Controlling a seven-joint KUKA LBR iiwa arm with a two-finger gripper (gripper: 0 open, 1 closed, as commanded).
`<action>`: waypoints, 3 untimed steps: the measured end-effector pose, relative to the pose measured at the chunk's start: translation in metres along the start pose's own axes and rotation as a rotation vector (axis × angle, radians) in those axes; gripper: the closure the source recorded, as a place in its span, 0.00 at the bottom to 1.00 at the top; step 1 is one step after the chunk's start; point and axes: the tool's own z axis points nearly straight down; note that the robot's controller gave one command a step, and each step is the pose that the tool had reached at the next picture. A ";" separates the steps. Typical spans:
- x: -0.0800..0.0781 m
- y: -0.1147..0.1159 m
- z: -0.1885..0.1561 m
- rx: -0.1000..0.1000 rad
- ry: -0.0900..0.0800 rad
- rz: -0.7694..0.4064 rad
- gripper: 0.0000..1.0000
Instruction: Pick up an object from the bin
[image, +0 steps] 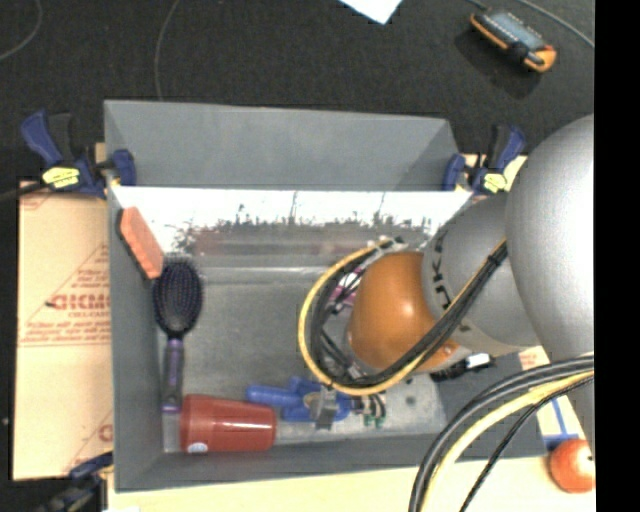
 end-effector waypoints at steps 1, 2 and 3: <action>-0.016 0.005 0.001 0.001 0.000 -0.027 1.00; -0.011 0.042 0.000 -0.003 -0.007 -0.024 1.00; -0.024 0.031 -0.105 0.003 0.000 -0.032 1.00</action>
Offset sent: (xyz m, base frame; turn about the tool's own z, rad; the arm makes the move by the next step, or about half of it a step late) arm 0.0136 0.0397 -0.0026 -0.0208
